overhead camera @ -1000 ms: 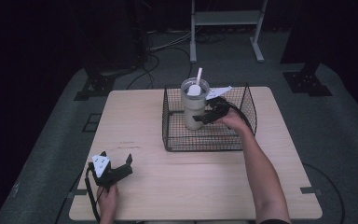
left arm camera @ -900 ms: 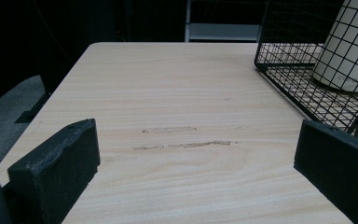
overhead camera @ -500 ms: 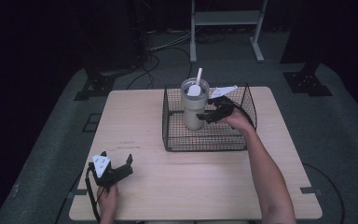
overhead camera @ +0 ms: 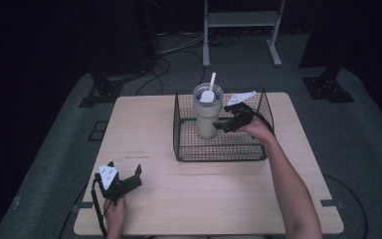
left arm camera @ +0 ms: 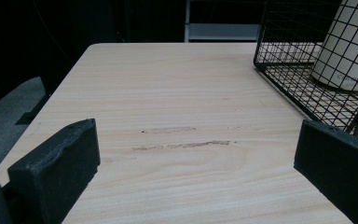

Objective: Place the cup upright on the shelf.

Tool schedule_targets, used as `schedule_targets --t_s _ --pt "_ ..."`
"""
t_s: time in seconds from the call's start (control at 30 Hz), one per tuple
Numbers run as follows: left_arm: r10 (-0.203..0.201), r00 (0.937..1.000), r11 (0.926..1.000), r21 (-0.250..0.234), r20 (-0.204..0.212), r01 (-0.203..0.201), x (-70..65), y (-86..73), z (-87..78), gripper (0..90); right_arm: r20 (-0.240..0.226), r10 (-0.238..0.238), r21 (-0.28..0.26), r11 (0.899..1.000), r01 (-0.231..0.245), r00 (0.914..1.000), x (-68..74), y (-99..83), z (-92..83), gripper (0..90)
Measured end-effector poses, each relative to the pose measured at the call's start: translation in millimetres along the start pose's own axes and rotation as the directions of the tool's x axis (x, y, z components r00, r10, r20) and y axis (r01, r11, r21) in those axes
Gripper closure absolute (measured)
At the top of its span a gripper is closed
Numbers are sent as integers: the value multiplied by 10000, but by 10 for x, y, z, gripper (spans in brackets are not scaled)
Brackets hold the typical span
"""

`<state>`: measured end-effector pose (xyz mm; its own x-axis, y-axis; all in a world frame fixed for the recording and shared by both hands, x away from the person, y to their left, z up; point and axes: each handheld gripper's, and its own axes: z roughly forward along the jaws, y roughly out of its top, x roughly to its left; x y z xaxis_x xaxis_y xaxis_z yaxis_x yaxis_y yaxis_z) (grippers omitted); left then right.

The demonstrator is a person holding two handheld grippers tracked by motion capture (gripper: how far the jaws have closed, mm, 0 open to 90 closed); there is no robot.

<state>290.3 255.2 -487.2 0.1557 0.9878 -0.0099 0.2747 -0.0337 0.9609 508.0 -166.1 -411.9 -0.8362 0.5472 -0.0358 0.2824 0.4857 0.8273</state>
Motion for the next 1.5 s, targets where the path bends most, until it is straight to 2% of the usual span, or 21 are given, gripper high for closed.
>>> schedule_targets --t_s 0.3,0.57,0.77,0.93,1.23,1.5 --pt "39 10000 10000 6 -7 -39 -2 0 1 0 186 353 -155 9993 -350 9992 -35 22 -231 91" --pt "33 10000 10000 17 -24 -33 -7 -1 0 0 253 522 -468 9976 -510 9983 40 107 -388 91" --pt "55 10000 10000 -4 -22 -55 -9 -2 -1 0 466 650 -450 9970 -629 9968 56 124 -524 91" --pt "68 10000 10000 2 -22 -68 -10 -2 0 0 476 1065 -635 9926 -1034 9932 73 128 -628 91" --pt "104 9999 9999 9 -37 -104 -14 -1 0 0 564 952 -622 9938 -917 9939 162 145 -761 91" --pt "139 9999 9999 42 -32 -139 -16 -1 1 0 366 776 -567 9955 -755 9963 255 104 -873 91"
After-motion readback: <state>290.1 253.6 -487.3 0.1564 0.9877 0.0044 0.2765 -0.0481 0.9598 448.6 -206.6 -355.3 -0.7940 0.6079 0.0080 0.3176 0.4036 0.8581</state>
